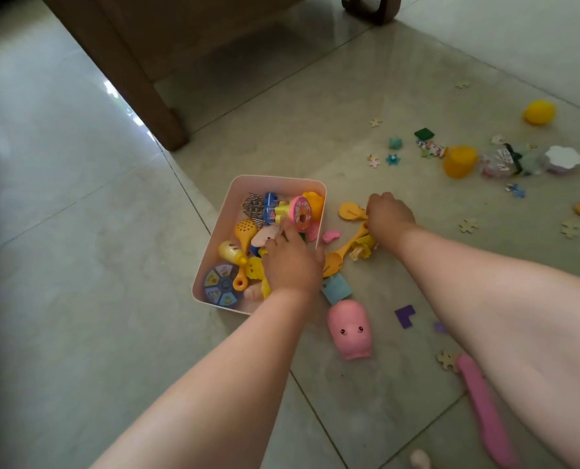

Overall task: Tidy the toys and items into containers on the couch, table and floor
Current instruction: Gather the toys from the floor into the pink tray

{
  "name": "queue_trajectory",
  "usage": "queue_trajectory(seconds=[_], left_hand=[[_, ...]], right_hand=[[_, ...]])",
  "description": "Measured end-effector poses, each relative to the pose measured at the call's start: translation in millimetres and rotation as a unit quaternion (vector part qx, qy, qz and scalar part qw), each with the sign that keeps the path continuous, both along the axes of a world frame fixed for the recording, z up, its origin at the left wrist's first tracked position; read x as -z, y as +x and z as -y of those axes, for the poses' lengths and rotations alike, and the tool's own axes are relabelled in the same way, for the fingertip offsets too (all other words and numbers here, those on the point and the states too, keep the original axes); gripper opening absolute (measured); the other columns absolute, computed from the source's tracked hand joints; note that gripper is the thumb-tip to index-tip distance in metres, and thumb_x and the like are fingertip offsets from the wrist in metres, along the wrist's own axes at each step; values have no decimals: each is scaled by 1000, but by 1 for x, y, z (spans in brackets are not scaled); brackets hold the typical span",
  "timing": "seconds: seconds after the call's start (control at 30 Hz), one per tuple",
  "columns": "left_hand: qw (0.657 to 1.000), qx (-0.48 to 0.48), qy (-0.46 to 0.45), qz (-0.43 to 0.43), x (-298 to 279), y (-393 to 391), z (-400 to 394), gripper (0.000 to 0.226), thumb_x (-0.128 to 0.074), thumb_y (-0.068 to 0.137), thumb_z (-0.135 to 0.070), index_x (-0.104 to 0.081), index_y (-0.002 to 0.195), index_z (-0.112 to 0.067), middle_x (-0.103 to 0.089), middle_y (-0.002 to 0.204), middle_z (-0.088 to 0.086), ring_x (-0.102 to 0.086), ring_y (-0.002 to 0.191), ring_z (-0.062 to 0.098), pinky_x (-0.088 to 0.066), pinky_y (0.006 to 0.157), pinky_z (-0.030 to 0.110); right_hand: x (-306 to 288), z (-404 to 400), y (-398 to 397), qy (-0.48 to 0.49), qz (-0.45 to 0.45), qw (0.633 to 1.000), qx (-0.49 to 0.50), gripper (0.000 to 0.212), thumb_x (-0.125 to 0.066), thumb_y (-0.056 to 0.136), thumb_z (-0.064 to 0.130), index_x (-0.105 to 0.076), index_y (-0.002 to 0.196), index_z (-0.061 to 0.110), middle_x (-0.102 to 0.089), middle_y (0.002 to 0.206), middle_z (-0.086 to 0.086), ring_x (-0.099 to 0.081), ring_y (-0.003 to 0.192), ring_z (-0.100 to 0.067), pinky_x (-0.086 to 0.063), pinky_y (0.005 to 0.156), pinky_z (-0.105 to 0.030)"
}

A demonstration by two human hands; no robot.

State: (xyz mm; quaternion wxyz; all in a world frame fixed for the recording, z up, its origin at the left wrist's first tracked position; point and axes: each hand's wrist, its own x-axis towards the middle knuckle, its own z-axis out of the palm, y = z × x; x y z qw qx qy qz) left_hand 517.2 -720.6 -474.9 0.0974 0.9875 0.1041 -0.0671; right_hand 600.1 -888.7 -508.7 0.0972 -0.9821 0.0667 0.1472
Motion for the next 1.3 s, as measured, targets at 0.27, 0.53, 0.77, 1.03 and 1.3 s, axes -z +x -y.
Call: queue_trajectory(seconds=[0.27, 0.53, 0.77, 1.03, 1.3], left_hand=[[997, 43, -11, -59, -13, -2, 7, 21, -48, 94, -20, -64, 103, -9, -68, 104, 12, -64, 95, 31, -46, 67, 31], [992, 39, -40, -111, -17, -11, 9, 25, -46, 94, -4, -63, 111, -2, -64, 115, 16, -61, 107, 32, -51, 83, 36], [989, -12, -122, -78, -19, -23, 6, 21, -53, 95, -22, -64, 104, -6, -67, 104, 13, -64, 97, 32, -49, 71, 34], [992, 43, -95, 77, -15, -6, 6, 24, -50, 96, -33, -54, 105, -12, -66, 94, 10, -63, 84, 32, -45, 61, 33], [983, 159, -35, 86, -5, 25, 18, 23, -57, 87, -2, -66, 108, -5, -59, 108, 13, -54, 102, 30, -45, 78, 38]], right_hand=[[-14, 5, -11, 40, -79, 995, 40, 41, -56, 94, 17, -49, 128, -3, -52, 134, -21, -51, 124, -35, -43, 99, -35], [-70, -48, 7, 379, 38, 906, 183, 38, -67, 84, 32, -56, 113, 10, -66, 103, -13, -63, 88, -28, -51, 79, -38], [-63, -77, -7, 377, -77, 919, 87, 18, -62, 91, 23, -60, 102, 10, -66, 85, -12, -63, 72, -23, -55, 69, -36], [-36, -18, -29, 99, -91, 986, -99, 28, -62, 86, 8, -68, 112, 16, -63, 122, -9, -58, 113, -25, -42, 85, -23], [-17, -12, -33, 97, -99, 979, -150, 30, -81, 72, 27, -71, 99, 18, -48, 98, -3, -58, 91, -22, -38, 72, -23]])
